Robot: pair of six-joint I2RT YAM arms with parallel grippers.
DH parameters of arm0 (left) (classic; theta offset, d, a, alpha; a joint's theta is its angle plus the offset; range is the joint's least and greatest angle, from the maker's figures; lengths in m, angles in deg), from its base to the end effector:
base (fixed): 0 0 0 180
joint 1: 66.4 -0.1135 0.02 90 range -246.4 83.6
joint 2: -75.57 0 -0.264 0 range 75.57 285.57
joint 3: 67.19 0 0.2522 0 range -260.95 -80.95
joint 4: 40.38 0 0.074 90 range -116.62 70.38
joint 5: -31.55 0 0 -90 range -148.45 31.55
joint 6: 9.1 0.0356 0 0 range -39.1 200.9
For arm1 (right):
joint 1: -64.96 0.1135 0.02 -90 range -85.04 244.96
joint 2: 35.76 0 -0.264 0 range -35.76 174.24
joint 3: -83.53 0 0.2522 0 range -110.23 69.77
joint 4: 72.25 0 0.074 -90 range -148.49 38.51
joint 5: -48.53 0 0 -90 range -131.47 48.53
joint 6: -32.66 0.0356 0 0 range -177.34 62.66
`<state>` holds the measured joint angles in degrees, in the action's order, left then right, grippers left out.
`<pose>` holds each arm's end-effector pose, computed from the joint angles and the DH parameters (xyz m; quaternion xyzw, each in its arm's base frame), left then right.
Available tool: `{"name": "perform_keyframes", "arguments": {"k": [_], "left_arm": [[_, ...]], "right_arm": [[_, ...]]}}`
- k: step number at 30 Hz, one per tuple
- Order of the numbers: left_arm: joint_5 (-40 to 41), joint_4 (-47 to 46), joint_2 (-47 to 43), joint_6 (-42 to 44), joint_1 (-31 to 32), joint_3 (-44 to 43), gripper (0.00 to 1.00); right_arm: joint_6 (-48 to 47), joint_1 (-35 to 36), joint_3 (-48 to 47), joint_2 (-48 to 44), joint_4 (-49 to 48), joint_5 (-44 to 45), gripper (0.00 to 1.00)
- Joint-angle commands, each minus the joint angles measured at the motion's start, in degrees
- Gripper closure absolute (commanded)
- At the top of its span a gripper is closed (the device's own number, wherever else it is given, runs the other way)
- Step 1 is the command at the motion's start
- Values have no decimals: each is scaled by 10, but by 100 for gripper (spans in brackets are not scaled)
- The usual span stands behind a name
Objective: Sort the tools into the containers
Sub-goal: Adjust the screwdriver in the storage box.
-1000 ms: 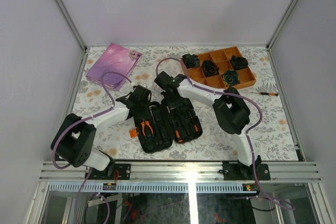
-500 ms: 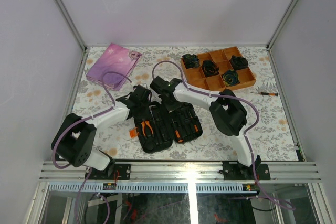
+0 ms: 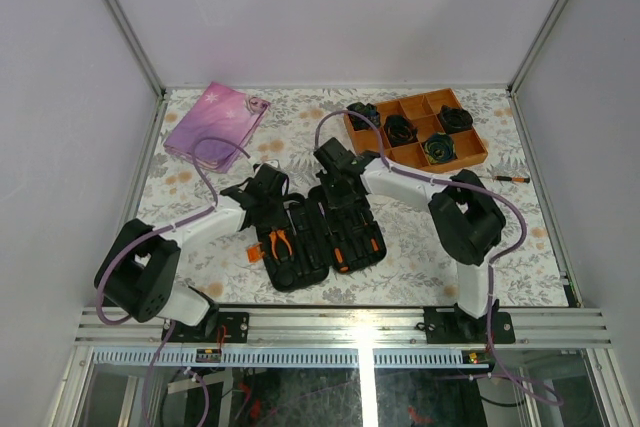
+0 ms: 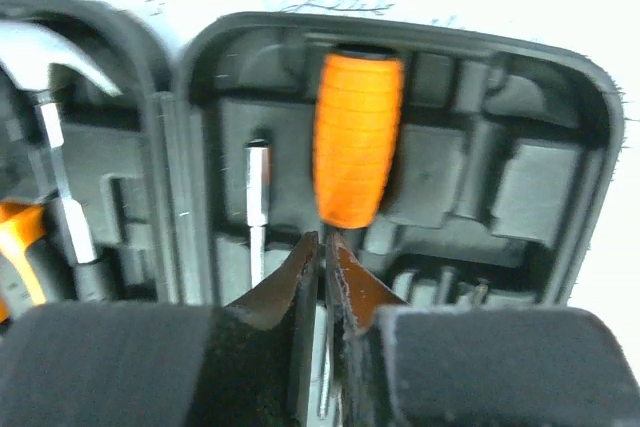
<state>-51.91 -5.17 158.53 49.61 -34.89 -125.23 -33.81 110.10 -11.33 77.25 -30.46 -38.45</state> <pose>0.2330 -0.1381 0.1744 -0.0128 0.9647 -0.0870 0.2483 0.2960 0.2948 0.1831 -0.1743 0.9496 0.1252 0.2284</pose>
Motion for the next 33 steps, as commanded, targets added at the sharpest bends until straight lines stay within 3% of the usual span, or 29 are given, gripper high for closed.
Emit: {"name": "perform_keyframes", "arguments": {"k": [1,6,16,20,25,30,33], "left_arm": [[-15,-24,-7,-15,13,4,91],[-3,-12,-34,-17,14,-1,80],[26,32,-91,-7,15,-48,58],[31,31,-99,-2,17,-61,55],[18,3,-55,9,34,-94,56],[20,-23,34,17,74,-174,58],[20,-27,91,15,90,-221,59]], "right_arm": [[26,8,14,-68,-59,-69,83],[27,6,73,-164,-77,-2,72],[44,-4,245,-305,-76,31,73],[50,-23,292,-350,-87,10,77],[39,-25,324,-346,-138,-110,88],[60,-27,333,-336,-144,-68,90],[73,-31,343,-332,-168,-88,92]]}}
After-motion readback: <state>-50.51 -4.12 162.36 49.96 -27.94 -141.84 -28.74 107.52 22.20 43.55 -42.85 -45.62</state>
